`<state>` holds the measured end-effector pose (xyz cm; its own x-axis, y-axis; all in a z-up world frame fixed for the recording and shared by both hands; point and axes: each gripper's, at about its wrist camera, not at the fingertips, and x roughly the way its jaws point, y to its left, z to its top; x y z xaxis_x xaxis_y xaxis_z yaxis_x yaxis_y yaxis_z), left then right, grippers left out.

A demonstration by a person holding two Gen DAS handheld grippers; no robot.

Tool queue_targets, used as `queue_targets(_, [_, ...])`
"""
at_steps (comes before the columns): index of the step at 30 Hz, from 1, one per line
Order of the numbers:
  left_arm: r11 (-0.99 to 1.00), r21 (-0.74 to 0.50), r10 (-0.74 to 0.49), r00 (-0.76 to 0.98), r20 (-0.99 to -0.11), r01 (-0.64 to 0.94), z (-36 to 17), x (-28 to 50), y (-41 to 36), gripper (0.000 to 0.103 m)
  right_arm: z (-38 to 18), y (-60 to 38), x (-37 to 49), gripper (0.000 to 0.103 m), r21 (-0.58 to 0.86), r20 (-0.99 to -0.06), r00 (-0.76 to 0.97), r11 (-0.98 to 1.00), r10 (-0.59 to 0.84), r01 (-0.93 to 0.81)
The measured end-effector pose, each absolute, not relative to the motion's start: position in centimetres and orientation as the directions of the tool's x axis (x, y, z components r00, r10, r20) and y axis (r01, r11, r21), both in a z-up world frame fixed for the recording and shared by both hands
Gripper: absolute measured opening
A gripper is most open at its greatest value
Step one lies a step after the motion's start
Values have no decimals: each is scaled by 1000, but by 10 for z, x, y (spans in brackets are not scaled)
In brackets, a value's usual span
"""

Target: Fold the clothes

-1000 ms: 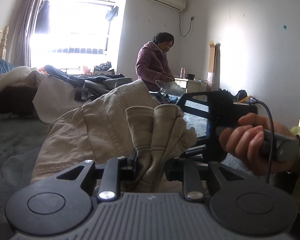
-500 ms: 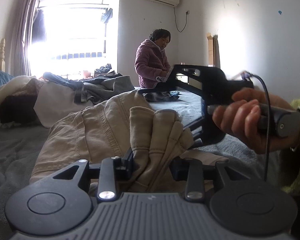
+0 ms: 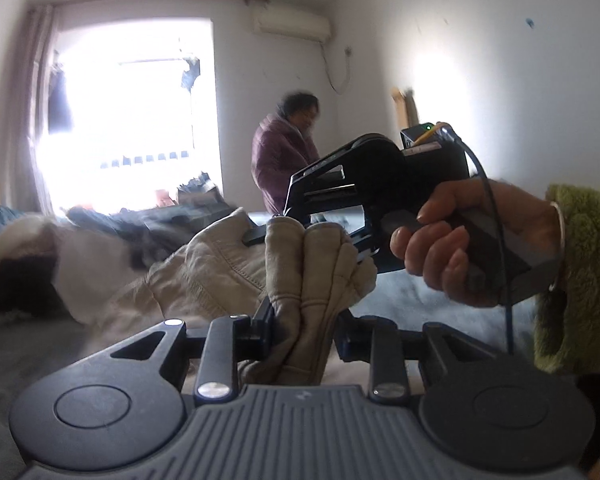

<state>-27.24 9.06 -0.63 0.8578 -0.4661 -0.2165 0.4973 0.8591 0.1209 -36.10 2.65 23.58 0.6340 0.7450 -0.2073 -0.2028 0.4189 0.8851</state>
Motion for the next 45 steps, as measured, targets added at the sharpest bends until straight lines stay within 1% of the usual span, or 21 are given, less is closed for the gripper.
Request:
queue_targets(2, [846, 130, -472, 840, -268, 517, -18, -270, 84, 30, 212, 13, -365, 20, 896, -245, 639, 422, 729, -138])
queue_targets(4, [838, 161, -468, 838, -279, 522, -21, -272, 80, 29, 188, 1, -368, 19, 920, -261, 632, 387, 729, -67])
queue_targets(7, [827, 206, -464, 841, -277, 524, -16, -275, 79, 28, 167, -13, -380, 18, 951, -227, 627, 310, 745, -24])
queue_targets(10, [816, 239, -463, 843, -273, 526, -7, -271, 87, 28, 169, -14, -385, 18, 957, -193, 624, 286, 758, -52])
queue_targets(12, [808, 250, -465, 838, -285, 533, -7, -267, 91, 27, 170, -12, -387, 18, 955, -188, 618, 289, 763, -66])
queue_targets(17, [790, 264, -470, 823, -320, 554, -14, -263, 92, 27, 157, -17, -391, 18, 952, -213, 612, 301, 762, -43])
queue_targets(21, [802, 247, -454, 823, -341, 545, -11, -261, 92, 33, 150, -25, -391, 21, 966, -200, 594, 257, 779, -12])
queue_targets(23, [799, 231, -464, 814, -349, 554, -6, -266, 95, 39, 157, -31, -393, 24, 962, -220, 590, 273, 777, 0])
queue_targets(24, [799, 220, -472, 810, -348, 560, -4, -269, 99, 44, 160, -35, -393, 29, 960, -231, 587, 281, 776, 6])
queue_targets(25, [801, 190, -489, 803, -341, 568, -1, -272, 104, 52, 166, -40, -398, 34, 951, -242, 602, 308, 761, -7])
queue_targets(26, [802, 158, -506, 796, -332, 576, 3, -275, 108, 56, 175, -46, -403, 36, 937, -256, 625, 347, 737, -26])
queue_targets(27, [805, 126, -521, 793, -316, 580, 8, -278, 112, 64, 183, -52, -409, 39, 921, -268, 648, 386, 712, -43])
queue_targets(28, [807, 95, -536, 790, -299, 583, 13, -280, 116, 67, 194, -56, -414, 39, 904, -273, 674, 422, 686, -64])
queue_targets(32, [823, 91, -527, 814, -245, 560, 26, -273, 116, 67, 246, -41, -420, 39, 813, -232, 725, 538, 648, -222])
queue_targets(35, [827, 37, -532, 803, -267, 560, 22, -254, 111, 67, 276, -5, -418, 39, 694, -211, 716, 618, 665, -369])
queue_targets(37, [816, -5, -555, 780, -288, 578, 13, -246, 106, 65, 280, 18, -416, 37, 608, -235, 698, 663, 677, -438])
queue_targets(39, [807, -37, -571, 762, -305, 590, 3, -245, 102, 64, 267, 34, -414, 35, 500, -328, 692, 740, 643, -450])
queue_targets(41, [803, -63, -581, 754, -307, 593, -7, -247, 100, 64, 248, 49, -408, 25, 380, -450, 690, 821, 567, -427])
queue_targets(42, [804, -67, -580, 754, -308, 591, -10, -248, 99, 64, 236, 52, -407, 17, 321, -509, 687, 855, 518, -407])
queue_targets(43, [808, -55, -573, 761, -304, 587, -13, -250, 98, 65, 226, 50, -408, 17, 289, -533, 684, 867, 498, -407])
queue_targets(45, [810, -27, -567, 770, -293, 586, -17, -252, 95, 67, 232, 49, -411, 17, 266, -535, 694, 876, 482, -403])
